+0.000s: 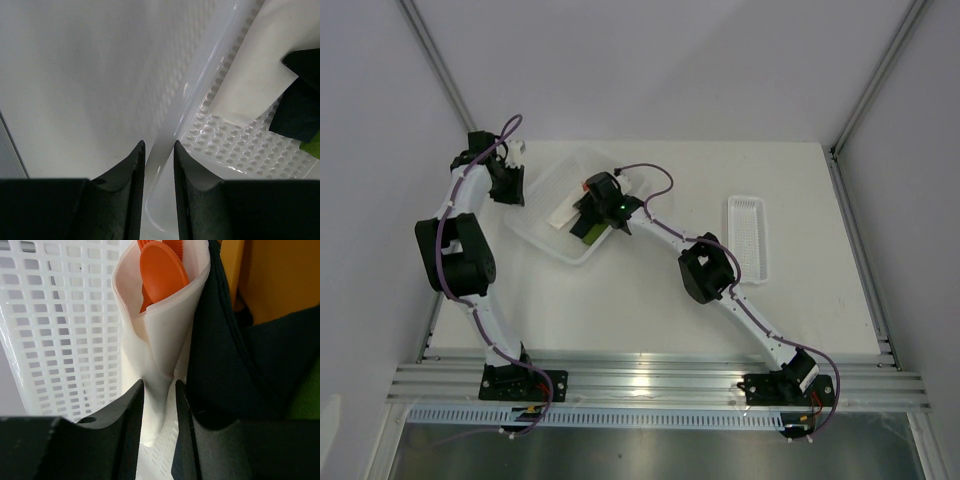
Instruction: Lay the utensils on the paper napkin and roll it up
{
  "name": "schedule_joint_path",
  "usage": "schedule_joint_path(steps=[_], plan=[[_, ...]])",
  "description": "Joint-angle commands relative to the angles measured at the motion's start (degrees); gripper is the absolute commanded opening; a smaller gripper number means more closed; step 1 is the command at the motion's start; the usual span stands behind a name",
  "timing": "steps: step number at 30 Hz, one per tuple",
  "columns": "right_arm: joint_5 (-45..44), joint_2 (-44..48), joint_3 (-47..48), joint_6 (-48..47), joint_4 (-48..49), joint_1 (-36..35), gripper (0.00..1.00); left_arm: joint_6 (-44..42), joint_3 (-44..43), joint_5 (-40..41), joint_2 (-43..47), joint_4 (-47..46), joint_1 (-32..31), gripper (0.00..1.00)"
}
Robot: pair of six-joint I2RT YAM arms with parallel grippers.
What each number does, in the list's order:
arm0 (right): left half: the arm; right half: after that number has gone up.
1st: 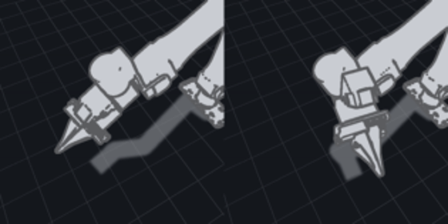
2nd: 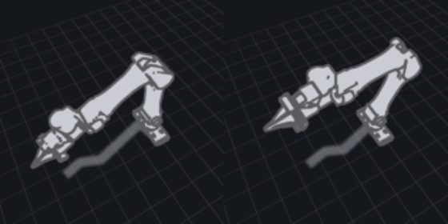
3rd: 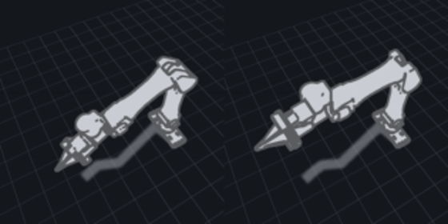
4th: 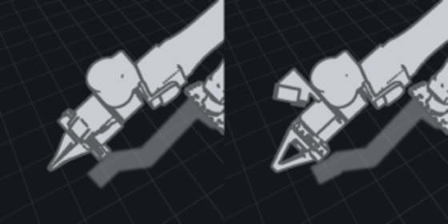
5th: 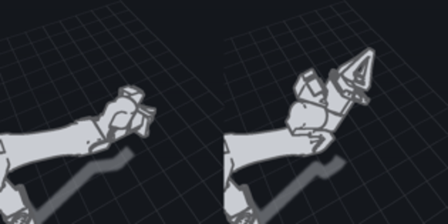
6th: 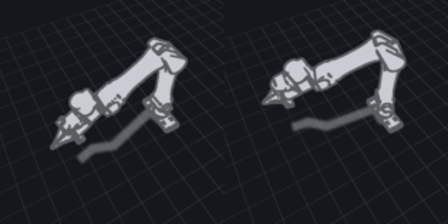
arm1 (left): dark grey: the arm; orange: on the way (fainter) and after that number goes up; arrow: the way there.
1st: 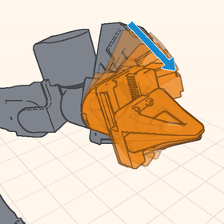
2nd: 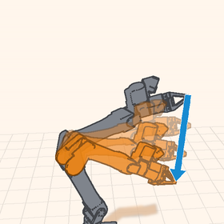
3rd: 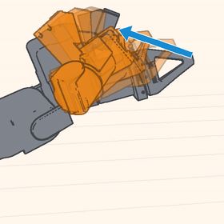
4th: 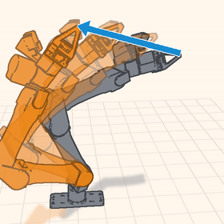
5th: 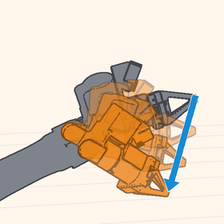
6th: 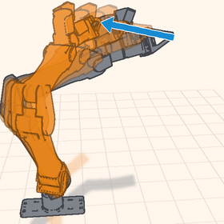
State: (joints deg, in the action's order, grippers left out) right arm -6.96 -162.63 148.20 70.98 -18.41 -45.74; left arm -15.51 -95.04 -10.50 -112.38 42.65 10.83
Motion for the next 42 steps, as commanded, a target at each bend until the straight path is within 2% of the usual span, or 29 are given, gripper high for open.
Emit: schedule_joint_path(steps=[1,11,42], plan=[[-3.32,2.05,-0.02,-0.4,-4.35,-0.23,0.36,2.15,1.0,3.65,1.19,-0.55,0.33,0.01],[-3.41,4.25,-1.77,-1.37,-1.71,-0.58,0.4,2.06,0.47,3.47,1.28,-1.08,0.33,0.01],[-3.32,9.52,-2.92,-4.71,8.82,-1.37,0.43,0.57,0.12,1.98,0.32,-0.64,0.24,0.01]])
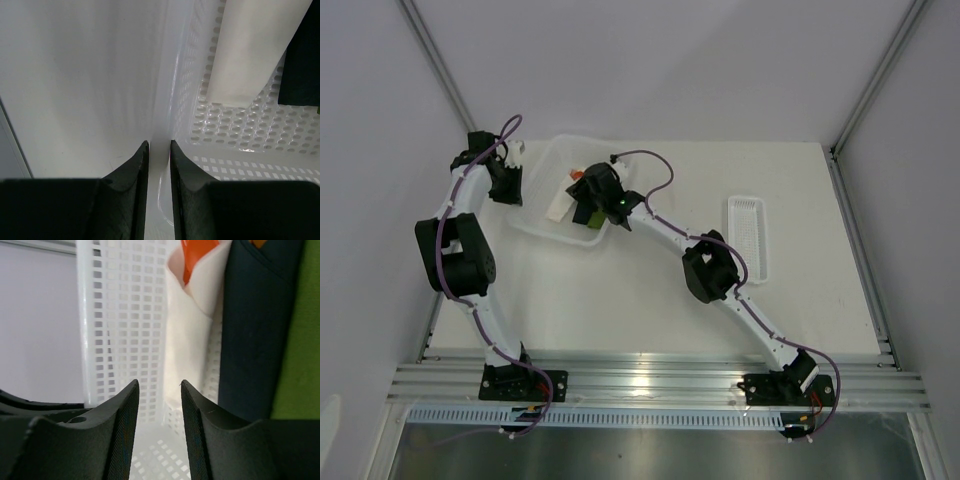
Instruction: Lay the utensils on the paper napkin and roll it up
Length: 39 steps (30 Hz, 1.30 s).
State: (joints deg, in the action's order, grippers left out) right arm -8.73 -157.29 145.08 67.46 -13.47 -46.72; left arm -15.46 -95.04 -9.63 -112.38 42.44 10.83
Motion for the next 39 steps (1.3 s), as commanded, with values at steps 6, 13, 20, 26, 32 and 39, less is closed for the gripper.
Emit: schedule_joint_path(steps=[6,13,20,26,32,39], plan=[[0.38,4.62,0.65,-3.82,8.72,-0.3,0.43,-2.37,-0.75,-0.13,-0.12,0.89,0.24,0.01],[-0.06,7.43,-0.32,-10.59,10.31,0.84,0.44,-12.37,-2.86,-0.83,0.14,2.47,0.24,0.01],[2.93,11.03,-2.07,-17.09,14.77,2.95,0.44,-18.81,-5.76,1.71,-1.79,3.88,0.24,0.01],[4.86,14.99,-6.64,-20.08,16.28,5.4,0.44,-19.78,-7.78,4.53,-3.37,3.17,0.24,0.01],[6.27,17.72,-6.47,-26.66,15.5,7.43,0.48,-18.9,-9.81,5.06,-3.99,3.62,0.24,0.37],[8.12,22.9,-7.96,-33.86,7.25,13.05,0.76,-16.45,-14.19,2.87,-2.5,5.29,0.24,0.73]])
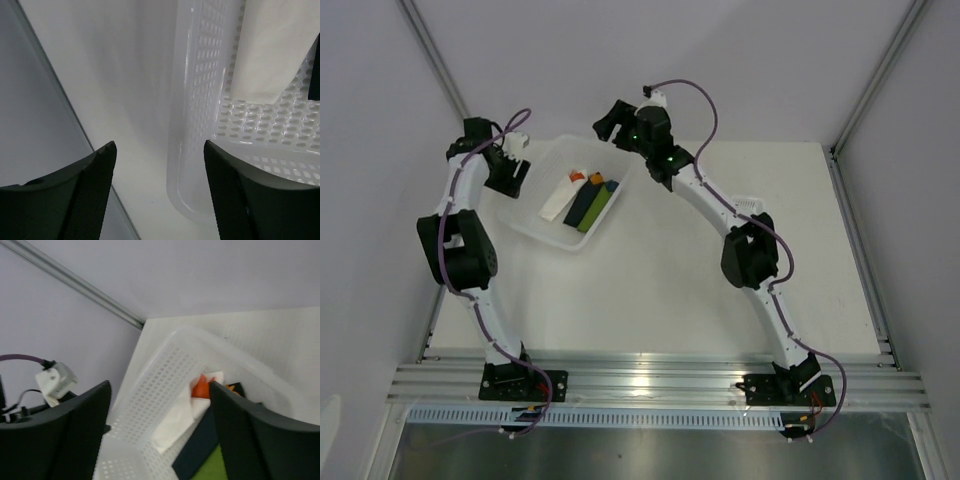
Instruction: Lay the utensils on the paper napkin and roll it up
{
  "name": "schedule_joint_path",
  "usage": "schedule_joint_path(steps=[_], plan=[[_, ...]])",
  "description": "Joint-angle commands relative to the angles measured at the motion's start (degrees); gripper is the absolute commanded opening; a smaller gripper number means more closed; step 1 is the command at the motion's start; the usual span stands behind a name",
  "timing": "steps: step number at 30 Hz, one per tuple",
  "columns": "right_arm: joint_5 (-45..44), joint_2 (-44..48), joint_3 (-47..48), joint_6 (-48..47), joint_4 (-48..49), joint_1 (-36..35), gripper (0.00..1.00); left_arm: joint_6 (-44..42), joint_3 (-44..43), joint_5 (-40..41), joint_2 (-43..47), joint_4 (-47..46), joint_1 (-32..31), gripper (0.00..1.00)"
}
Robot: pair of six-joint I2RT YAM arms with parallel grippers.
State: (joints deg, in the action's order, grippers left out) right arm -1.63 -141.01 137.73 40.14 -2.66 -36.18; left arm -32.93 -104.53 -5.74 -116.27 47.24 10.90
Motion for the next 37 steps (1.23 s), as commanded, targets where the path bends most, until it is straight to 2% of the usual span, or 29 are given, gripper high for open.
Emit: schedule_joint_path(steps=[1,4,10,13,16,17,21,23,27,37], plan=[[0.93,8.89,-1.32,-8.48,-4.63,3.91,0.85,1.37,-5.33,-1.2,1.66,1.35,0.18,0.75],[-0.91,14.59,-5.44,-13.77,-9.37,8.12,0.99,2.95,-7.52,-1.91,3.59,2.67,0.18,0.81],[-3.73,23.58,-14.23,-15.09,-23.42,21.14,0.99,7.96,-7.09,-1.03,12.11,3.99,0.18,0.86],[-3.56,27.8,-19.42,-15.27,-27.73,28.87,0.99,9.81,-5.34,1.94,16.94,5.75,0.18,0.86],[-2.86,30.79,-22.76,-14.83,-31.87,35.55,1.0,11.21,-1.39,6.51,21.51,7.33,0.35,0.86],[-1.98,31.93,-23.47,-14.65,-32.84,39.22,0.99,11.48,2.54,8.18,22.74,7.42,0.62,0.87],[0.22,34.48,-27.33,-14.83,-34.08,44.87,1.0,12.01,12.67,10.57,30.3,4.54,2.28,0.88],[0.92,35.62,-29.96,-14.92,-33.12,46.46,0.99,12.18,17.66,11.45,33.98,3.56,2.99,0.89],[2.33,38.79,-34.71,-15.35,-29.61,48.4,1.0,12.54,20.86,12.24,36.99,3.29,3.78,0.89],[3.39,43.1,-40.69,-17.81,-23.8,48.58,1.0,13.33,17.0,11.45,36.29,6.1,3.87,0.89]])
